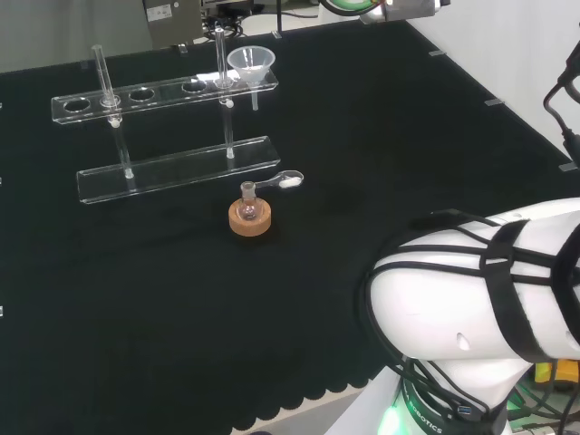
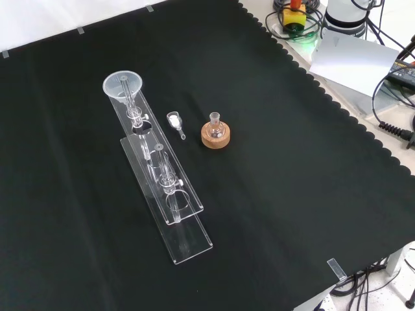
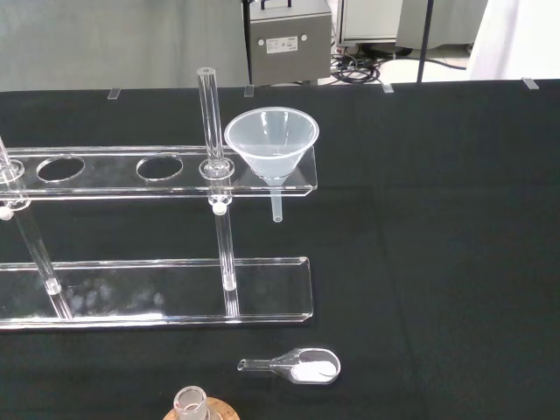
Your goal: Pick up the funnel from the transparent funnel stand.
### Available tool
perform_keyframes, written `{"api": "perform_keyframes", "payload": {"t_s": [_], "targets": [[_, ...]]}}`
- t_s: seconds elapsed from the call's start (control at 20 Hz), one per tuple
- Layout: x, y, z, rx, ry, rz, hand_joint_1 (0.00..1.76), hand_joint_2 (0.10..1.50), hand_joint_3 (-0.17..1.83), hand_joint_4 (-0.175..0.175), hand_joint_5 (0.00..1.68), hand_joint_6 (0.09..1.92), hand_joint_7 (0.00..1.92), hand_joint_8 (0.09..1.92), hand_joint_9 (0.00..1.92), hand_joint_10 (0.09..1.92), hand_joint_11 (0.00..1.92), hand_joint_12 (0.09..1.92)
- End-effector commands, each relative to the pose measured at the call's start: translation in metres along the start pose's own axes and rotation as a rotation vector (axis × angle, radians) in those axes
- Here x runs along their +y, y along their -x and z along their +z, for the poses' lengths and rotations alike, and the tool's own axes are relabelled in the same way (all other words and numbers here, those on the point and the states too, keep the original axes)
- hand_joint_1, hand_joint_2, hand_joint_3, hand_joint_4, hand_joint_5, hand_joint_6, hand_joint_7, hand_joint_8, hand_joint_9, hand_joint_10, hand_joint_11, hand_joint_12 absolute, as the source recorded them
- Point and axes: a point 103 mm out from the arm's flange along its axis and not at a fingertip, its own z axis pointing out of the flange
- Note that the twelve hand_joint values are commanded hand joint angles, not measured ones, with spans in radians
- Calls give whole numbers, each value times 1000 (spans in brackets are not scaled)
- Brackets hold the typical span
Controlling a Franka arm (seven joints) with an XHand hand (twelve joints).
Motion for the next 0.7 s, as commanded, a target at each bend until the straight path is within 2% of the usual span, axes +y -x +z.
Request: {"api": "perform_keyframes", "payload": {"t_s": [0.05,0.15,0.7], "targets": [[1,0,-1,-13,11,1,0,1127,547,-1,125,190,13,426,131,642,23,1299],[2,0,-2,-11,12,4,0,1177,452,0,162,94,2,440,129,640,5,1338],[14,3,8,-18,-7,27,0,1202,406,-1,186,87,2,450,133,640,0,1348]]}}
